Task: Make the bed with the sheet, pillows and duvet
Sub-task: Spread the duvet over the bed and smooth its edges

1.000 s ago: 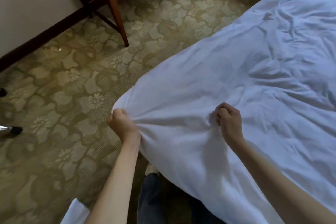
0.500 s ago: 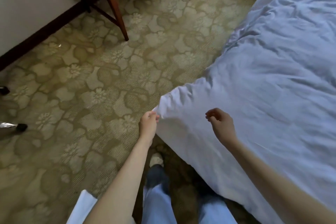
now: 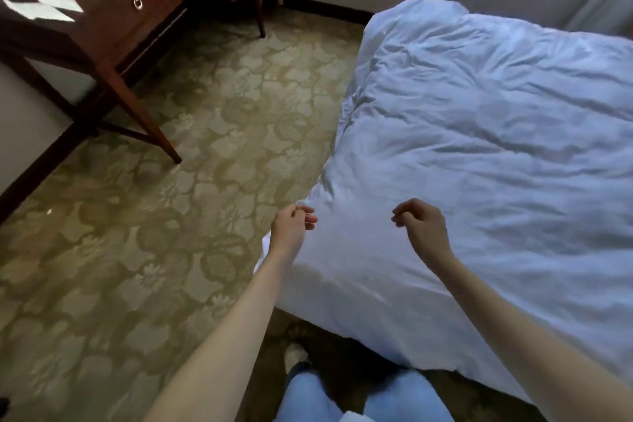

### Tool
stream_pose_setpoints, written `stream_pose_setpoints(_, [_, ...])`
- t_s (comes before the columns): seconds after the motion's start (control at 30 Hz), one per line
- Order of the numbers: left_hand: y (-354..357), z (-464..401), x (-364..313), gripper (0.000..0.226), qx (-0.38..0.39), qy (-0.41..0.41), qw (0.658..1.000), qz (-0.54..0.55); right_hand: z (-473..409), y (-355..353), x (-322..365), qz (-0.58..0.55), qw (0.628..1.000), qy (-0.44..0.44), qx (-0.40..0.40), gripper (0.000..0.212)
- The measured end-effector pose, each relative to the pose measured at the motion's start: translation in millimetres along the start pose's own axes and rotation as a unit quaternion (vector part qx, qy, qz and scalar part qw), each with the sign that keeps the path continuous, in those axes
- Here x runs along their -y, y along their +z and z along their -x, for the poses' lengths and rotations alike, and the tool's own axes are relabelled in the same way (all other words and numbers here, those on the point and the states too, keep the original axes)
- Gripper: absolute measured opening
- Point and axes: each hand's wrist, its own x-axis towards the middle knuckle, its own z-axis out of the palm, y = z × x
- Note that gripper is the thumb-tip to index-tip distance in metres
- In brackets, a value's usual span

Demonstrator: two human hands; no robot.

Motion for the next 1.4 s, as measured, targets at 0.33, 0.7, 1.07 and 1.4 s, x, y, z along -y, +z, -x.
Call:
stream_pose_setpoints(0.33, [153,-55,-113,0.029,0.061,0.087,0.994,-0.034,-102,-131,7,-0.046,0.995,-0.021,-0.089,0.023])
stream_pose_setpoints(0.7, [293,-138,-198,0.026,0.022,0.096,0.992,-0.079,-254,-238,-3,-0.041,0.997,-0.003,-0.067,0.029])
stream_pose_setpoints(1.07, [340,-282,-234,0.023,-0.045,0.081,0.983,-0.159,-394,-239,0,-0.039,0.998,0.021,-0.052,0.025])
stream_pose_setpoints(1.4, [372,-468,-217,0.059,0.004,-0.016,0.958,-0.287,-540,-202,-24,0.075,0.995,0.053,-0.034,0.015])
